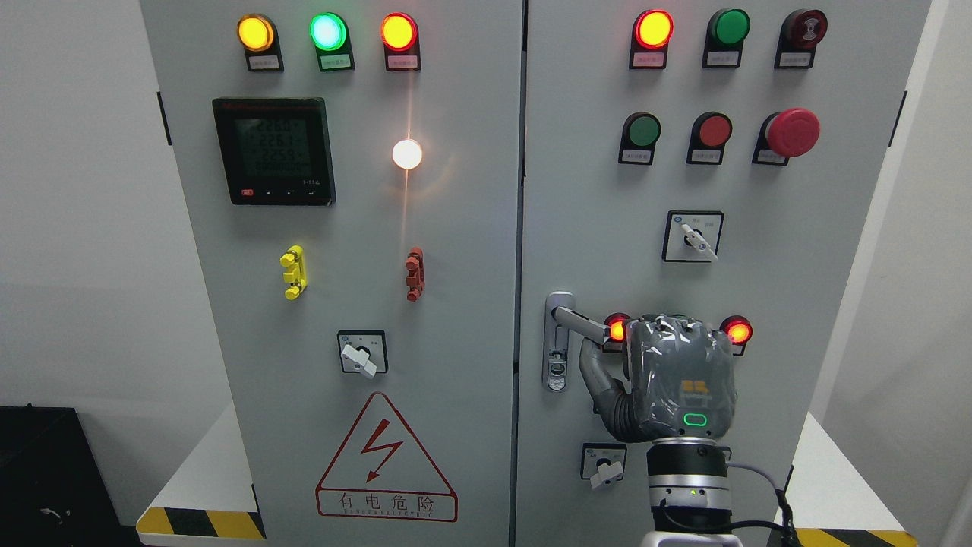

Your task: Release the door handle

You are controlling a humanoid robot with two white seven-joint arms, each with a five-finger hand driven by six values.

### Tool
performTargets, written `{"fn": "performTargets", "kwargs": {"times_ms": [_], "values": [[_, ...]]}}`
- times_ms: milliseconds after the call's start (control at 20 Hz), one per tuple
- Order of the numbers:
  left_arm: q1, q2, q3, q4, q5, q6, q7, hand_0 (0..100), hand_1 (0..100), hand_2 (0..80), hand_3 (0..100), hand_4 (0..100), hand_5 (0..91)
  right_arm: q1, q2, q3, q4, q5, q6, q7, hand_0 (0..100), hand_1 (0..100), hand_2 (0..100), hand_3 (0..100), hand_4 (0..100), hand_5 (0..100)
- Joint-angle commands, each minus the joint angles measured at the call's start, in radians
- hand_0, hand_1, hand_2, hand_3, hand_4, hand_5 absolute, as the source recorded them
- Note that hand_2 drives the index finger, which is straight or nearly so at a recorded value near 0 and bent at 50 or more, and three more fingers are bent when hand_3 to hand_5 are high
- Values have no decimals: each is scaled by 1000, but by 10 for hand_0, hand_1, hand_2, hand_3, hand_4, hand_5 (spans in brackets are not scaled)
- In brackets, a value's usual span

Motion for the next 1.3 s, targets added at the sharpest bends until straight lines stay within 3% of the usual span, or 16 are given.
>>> {"fn": "performTargets", "kwargs": {"times_ms": [0, 1002, 1252], "values": [[17, 0, 0, 0, 1, 0, 0, 120, 556, 0, 0, 0, 0, -3, -1, -3, -1, 2, 0, 3, 546, 380, 1000, 1000, 1000, 1000], [17, 0, 0, 0, -1, 0, 0, 120, 556, 0, 0, 0, 0, 14, -1, -2, -9, -4, -5, 3, 579, 376, 999, 1000, 1000, 1000], [17, 0, 0, 0, -1, 0, 0, 120, 556, 0, 0, 0, 0, 109, -2, -3, -73, -7, -9, -9, 591, 394, 966, 1000, 1000, 1000]]}}
